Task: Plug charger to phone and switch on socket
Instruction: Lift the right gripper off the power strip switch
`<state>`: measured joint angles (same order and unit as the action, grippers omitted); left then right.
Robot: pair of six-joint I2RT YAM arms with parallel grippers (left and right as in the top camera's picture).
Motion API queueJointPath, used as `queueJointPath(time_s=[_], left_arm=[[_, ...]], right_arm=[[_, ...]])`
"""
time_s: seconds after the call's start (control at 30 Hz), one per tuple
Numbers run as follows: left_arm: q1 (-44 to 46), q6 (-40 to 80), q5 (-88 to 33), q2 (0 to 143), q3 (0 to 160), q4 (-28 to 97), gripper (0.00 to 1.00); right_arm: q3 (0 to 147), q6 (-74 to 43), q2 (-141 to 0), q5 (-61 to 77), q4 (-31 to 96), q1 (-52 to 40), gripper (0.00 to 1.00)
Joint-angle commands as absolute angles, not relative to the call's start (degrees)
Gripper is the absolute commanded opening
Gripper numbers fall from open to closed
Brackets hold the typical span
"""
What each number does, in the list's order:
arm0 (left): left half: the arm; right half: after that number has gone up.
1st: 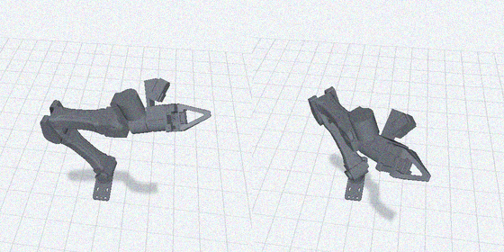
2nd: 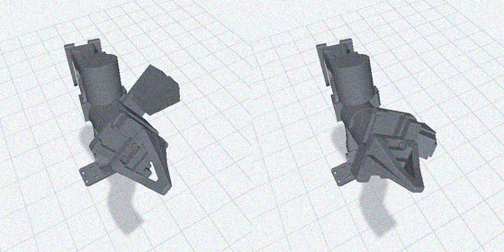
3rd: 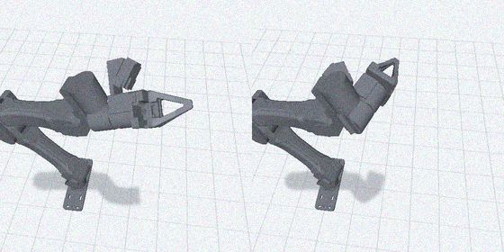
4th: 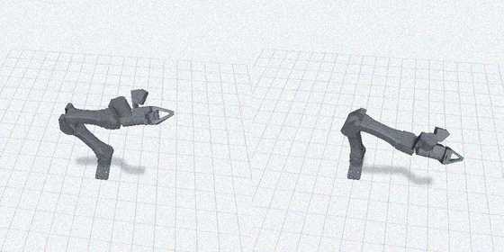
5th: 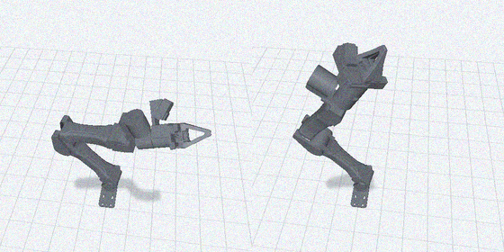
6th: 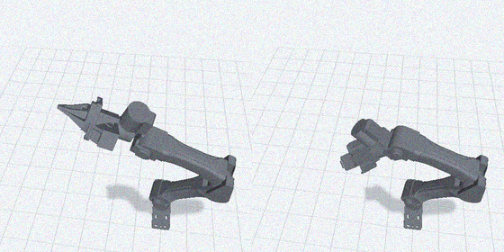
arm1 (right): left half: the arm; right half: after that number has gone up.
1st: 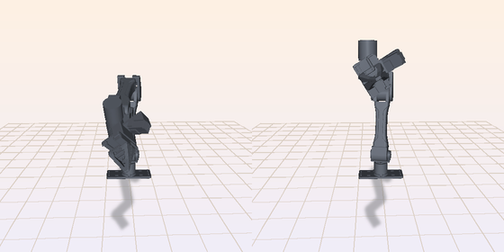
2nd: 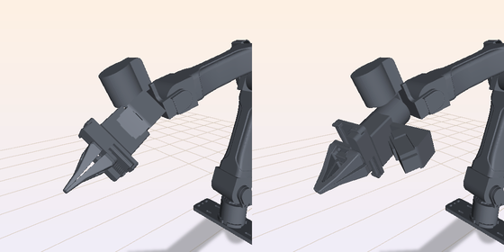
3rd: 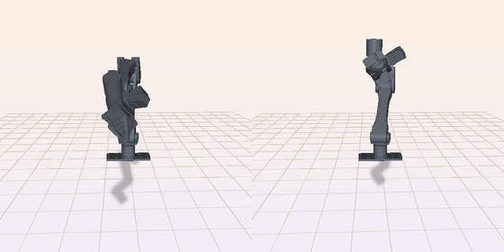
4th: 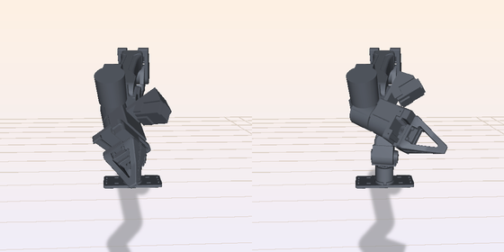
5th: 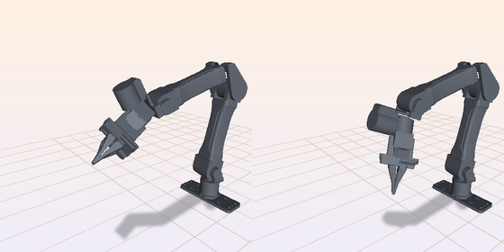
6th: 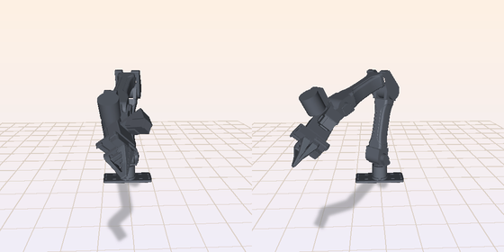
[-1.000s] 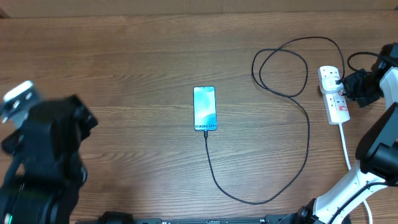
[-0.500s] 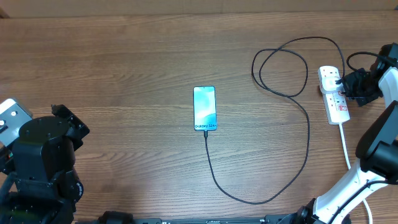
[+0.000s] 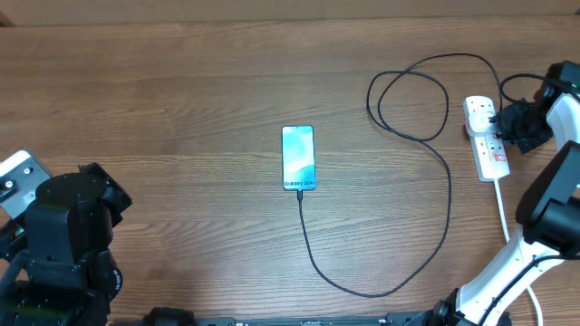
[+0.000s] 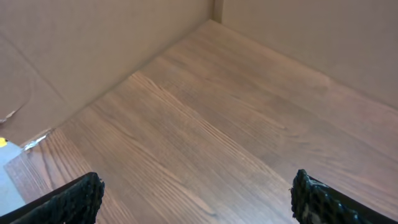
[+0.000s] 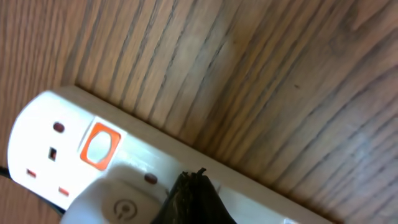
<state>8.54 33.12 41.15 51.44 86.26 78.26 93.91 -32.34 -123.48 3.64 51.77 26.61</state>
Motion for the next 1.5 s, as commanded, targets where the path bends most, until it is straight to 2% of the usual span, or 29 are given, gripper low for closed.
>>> queueJointPath(time_s=[0.0, 0.63, 1.07, 1.27, 1.37, 1.47], left_arm=[[8.6, 34.3, 42.6, 51.4, 85.9, 78.2, 1.0], [8.6, 34.3, 42.6, 51.4, 85.9, 78.2, 1.0], [8.6, 34.3, 42.6, 51.4, 85.9, 79.1, 1.0], [8.6, 34.3, 42.6, 51.4, 85.9, 79.3, 1.0], [8.6, 34.3, 41.5, 51.4, 85.9, 79.3, 1.0], [8.6, 34.3, 39.4, 51.4, 85.9, 79.3, 0.99]], right_arm=[[93.9, -31.0, -122.9, 7.7, 53.8, 22.8, 0.04], [93.8, -31.0, -121.9, 10.6, 52.2, 26.0, 0.04], [93.6, -31.0, -130.5, 12.3, 53.7, 17.3, 0.04], [95.7, -31.0, -126.6, 6.4, 59.0, 17.2, 0.04], [97.2, -29.7, -120.0, 0.8, 62.2, 17.3, 0.04], [97.5, -26.1, -112.5, 0.8, 62.7, 16.9, 0.04]])
